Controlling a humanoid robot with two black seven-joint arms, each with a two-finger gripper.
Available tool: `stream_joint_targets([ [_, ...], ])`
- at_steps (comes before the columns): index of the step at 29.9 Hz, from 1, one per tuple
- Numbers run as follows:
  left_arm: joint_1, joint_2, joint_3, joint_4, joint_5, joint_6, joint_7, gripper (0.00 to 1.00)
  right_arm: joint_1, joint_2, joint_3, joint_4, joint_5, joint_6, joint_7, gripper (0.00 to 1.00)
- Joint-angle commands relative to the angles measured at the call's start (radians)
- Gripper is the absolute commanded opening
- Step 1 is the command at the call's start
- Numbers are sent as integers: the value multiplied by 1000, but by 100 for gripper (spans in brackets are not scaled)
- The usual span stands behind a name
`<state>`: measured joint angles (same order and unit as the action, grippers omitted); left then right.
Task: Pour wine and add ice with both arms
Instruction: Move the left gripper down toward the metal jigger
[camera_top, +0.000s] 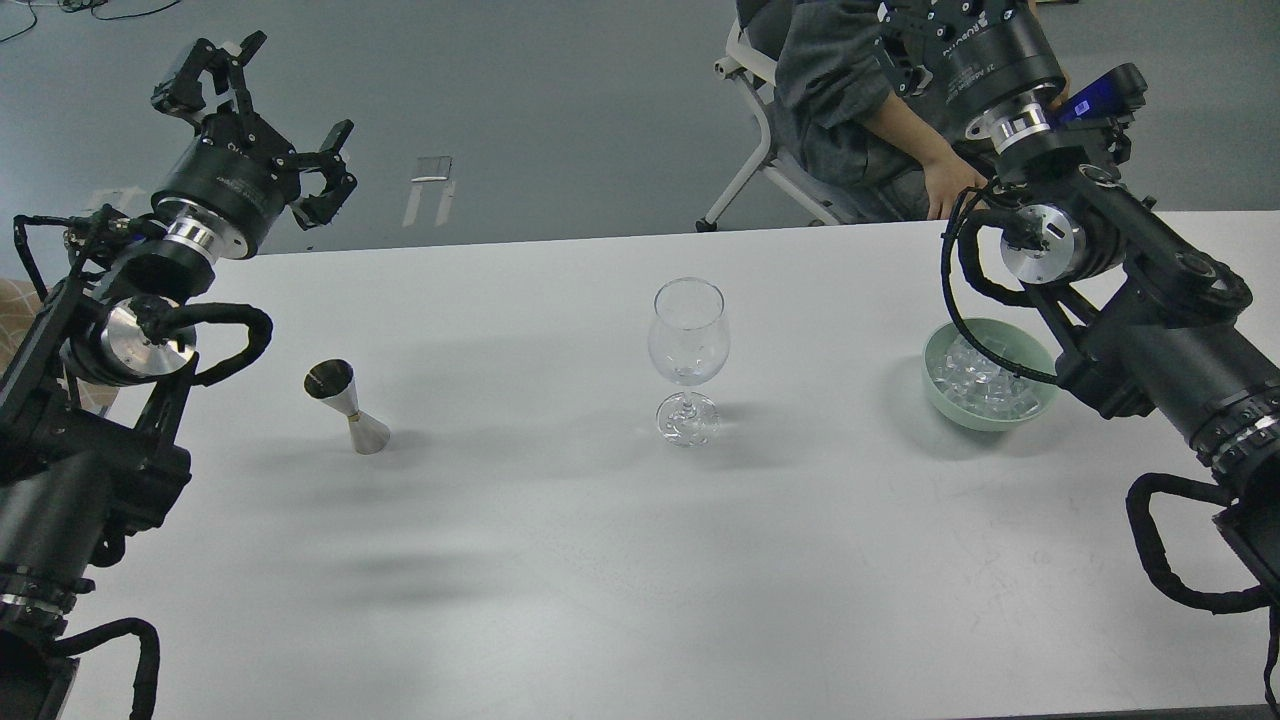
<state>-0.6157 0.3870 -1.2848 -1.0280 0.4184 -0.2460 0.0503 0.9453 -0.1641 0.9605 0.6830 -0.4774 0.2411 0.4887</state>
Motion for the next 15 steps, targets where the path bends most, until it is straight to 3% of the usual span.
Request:
stream_joint_targets([
  [1, -1, -2, 2, -4, 0, -1, 3, 98, 1, -3, 9, 0, 0, -2, 0, 100],
  [6, -3, -20, 10, -6, -3, 2, 43, 98, 1, -5, 17, -8, 0, -2, 0, 100],
  [15, -38, -22, 10, 23, -6, 5, 46, 98, 15, -8, 18, -10, 3, -3, 0, 100],
])
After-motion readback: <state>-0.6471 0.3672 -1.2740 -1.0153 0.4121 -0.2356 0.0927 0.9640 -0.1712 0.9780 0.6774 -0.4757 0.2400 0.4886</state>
